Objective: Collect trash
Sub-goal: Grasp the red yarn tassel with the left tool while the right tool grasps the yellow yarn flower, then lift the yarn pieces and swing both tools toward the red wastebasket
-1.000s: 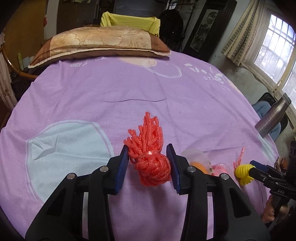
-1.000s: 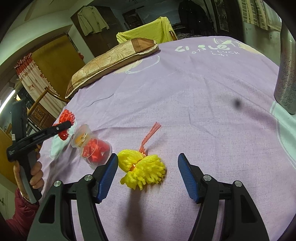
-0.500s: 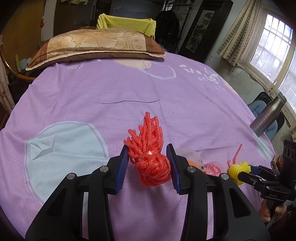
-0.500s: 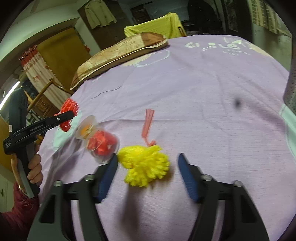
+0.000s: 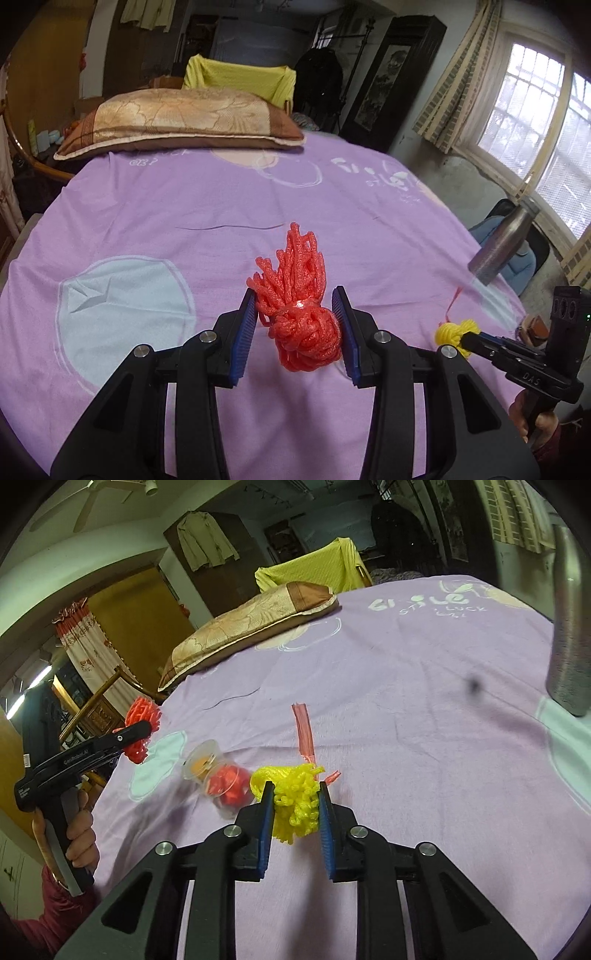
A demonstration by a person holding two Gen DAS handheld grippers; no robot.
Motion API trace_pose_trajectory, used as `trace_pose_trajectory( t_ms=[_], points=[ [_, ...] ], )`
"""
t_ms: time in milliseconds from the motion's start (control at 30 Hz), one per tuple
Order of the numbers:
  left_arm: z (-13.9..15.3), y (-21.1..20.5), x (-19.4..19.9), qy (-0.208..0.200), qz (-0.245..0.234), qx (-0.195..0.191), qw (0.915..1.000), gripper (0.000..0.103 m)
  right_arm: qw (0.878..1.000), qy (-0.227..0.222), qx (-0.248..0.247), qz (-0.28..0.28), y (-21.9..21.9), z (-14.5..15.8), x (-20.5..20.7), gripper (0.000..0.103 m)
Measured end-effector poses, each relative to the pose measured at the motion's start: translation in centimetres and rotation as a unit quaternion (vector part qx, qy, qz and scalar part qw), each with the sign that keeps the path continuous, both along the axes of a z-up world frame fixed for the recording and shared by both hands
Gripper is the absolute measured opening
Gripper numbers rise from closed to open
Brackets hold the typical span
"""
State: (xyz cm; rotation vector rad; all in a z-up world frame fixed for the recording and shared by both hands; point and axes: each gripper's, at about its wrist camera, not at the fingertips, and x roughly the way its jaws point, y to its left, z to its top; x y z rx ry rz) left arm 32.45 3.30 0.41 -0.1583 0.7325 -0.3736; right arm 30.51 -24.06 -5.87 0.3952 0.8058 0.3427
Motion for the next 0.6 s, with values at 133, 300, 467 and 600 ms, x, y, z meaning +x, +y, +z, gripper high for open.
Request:
trace_pose_trajectory(
  t_ms=[133, 300, 467, 600],
  points=[
    [0.6, -1.7, -1.8, -0.003, -0.018, -0.015, 0.9997, 0.042, 1.0, -0.019, -0.008, -0.01, -0.8, 1.6, -2.5, 0.023],
    [1.2, -4.6, -4.6, -0.011, -0.048, -0.021, 0.9986, 0.042, 0.998, -0.049, -0.009, -0.032, -2.6, 3.7, -6.3, 0.023],
    [2.5, -7.1, -7.6, -0.031, -0.076, -0.026, 0.9962, 0.042, 0.996, -0.071, -0.01, -0.049, -4.2, 4.9, -9.6, 0.023],
    [3.3, -9.3, -10.2, -0.047, -0.1, -0.022, 0.9936, 0.042, 0.994, -0.087, -0.012, -0.064, -5.5, 5.8, -12.4, 0.023]
  ],
)
